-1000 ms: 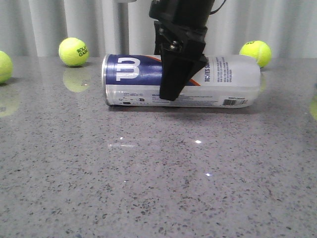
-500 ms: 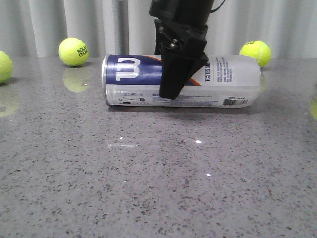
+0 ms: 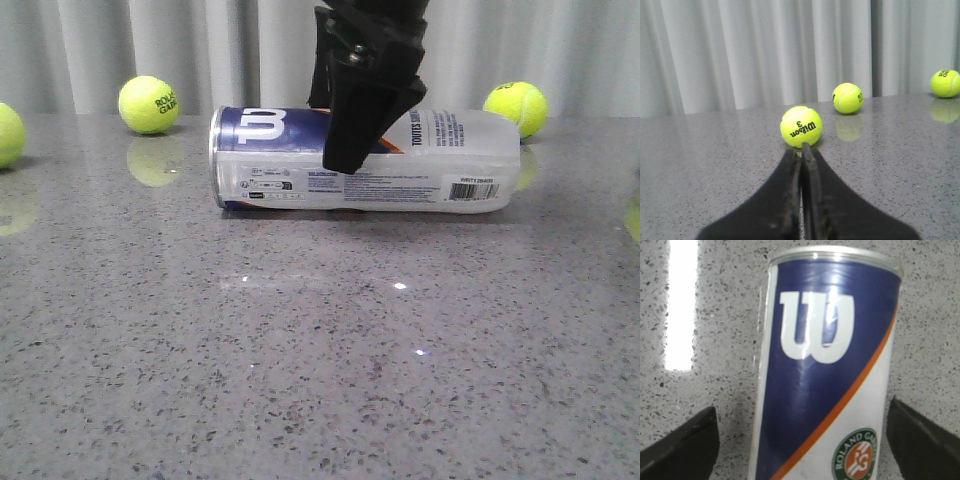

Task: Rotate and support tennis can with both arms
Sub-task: 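Carry the can toward the table center and lower it on its side, then open the right gripper and raise it away from the can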

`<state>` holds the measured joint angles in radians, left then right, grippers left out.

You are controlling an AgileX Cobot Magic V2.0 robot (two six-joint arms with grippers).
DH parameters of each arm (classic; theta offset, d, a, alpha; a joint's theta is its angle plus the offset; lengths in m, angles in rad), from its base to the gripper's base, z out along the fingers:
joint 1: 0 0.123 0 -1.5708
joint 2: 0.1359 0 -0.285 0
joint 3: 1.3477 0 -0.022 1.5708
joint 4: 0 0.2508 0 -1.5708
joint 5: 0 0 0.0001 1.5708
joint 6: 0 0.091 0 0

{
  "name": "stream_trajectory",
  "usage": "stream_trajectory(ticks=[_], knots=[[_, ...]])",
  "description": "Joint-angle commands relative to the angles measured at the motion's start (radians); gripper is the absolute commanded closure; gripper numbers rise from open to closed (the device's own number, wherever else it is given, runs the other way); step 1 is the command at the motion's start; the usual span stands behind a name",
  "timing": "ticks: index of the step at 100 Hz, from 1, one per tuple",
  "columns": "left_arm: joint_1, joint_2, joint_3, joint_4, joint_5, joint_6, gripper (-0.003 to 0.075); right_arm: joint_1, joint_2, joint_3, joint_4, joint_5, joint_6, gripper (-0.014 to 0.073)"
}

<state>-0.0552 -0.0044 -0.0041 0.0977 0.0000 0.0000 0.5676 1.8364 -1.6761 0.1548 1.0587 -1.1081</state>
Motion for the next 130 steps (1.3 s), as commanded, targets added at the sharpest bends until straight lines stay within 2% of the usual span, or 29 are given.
stream_trajectory(ticks=[1,53,72,89,97,108,130], knots=[[0.002,-0.038,0.047,-0.001,-0.077,-0.011,0.0741,-0.001,-0.060,-0.033,0.009,-0.040,-0.006,-0.0070],[0.002,-0.038,0.047,-0.001,-0.077,-0.011,0.0741,-0.002,-0.096,-0.033,0.008,-0.056,0.027,-0.0070],[0.002,-0.038,0.047,-0.001,-0.077,-0.011,0.0741,-0.012,-0.177,-0.033,-0.026,-0.061,0.207,-0.0070],[0.002,-0.038,0.047,-0.001,-0.077,-0.011,0.0741,-0.048,-0.270,-0.033,-0.064,-0.055,0.452,-0.0070],[0.002,-0.038,0.047,-0.001,-0.077,-0.011,0.0741,-0.094,-0.316,-0.033,-0.064,-0.046,0.578,-0.0070],[0.002,-0.038,0.047,-0.001,-0.077,-0.011,0.0741,-0.161,-0.374,-0.033,-0.064,-0.044,0.686,-0.0070],[0.002,-0.038,0.047,-0.001,-0.077,-0.011,0.0741,-0.334,-0.475,-0.025,-0.064,-0.045,0.803,-0.0070]])
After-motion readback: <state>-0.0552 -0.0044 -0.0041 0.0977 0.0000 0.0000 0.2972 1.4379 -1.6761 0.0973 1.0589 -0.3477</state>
